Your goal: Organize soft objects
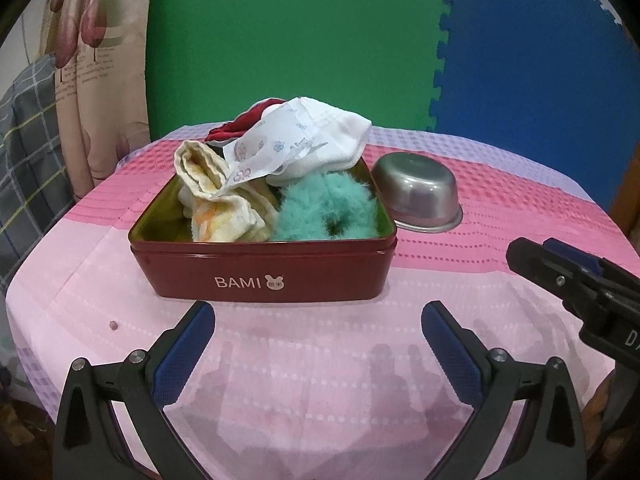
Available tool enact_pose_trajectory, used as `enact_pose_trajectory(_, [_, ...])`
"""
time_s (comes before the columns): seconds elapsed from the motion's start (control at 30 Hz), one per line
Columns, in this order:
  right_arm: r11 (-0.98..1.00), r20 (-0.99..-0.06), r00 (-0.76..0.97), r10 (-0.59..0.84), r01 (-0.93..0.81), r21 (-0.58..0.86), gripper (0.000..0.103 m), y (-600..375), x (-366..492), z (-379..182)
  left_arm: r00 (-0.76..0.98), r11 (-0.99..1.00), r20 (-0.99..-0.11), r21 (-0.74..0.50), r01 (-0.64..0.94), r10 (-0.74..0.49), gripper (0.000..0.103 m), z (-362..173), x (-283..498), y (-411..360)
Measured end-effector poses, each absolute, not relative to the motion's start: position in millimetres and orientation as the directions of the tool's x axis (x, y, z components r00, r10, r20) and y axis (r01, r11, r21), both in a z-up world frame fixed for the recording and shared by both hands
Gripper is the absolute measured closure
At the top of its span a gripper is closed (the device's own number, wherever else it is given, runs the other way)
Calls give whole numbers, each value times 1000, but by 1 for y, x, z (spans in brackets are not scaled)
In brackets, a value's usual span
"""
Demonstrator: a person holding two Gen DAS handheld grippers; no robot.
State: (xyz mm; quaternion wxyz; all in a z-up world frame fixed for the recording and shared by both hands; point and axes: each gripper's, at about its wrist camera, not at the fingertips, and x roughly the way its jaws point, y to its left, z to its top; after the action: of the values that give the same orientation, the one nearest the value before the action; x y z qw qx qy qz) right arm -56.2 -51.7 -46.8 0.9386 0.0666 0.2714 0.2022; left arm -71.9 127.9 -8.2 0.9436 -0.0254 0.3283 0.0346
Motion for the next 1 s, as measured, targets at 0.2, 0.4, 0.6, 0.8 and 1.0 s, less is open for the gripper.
enact_pose_trajectory(0.2, [907,-487,765,421,-349,236,26,-52,-56,-47,778,997,-626,-15,-75,49,1,-9,-72,126])
enact_pose_trajectory(0.4, [906,-488,764,423,-351,236,26,-51,-56,-47,769,998,-638,-7,-62,44,1,-11,-71,123])
enact_pose_trajectory(0.6, [906,-490,762,424,-353,235,26,-50,-56,-47,765,998,-643,-2,-59,44,1,-11,-69,122])
enact_pose_trajectory(0.8, [905,-493,759,425,-354,236,26,-49,-56,-47,758,998,-650,4,-62,50,1,-12,-69,122])
enact_pose_trajectory(1.0, [907,-502,755,422,-353,232,26,-47,-55,-48,754,998,-655,8,-64,54,1,-13,-68,123])
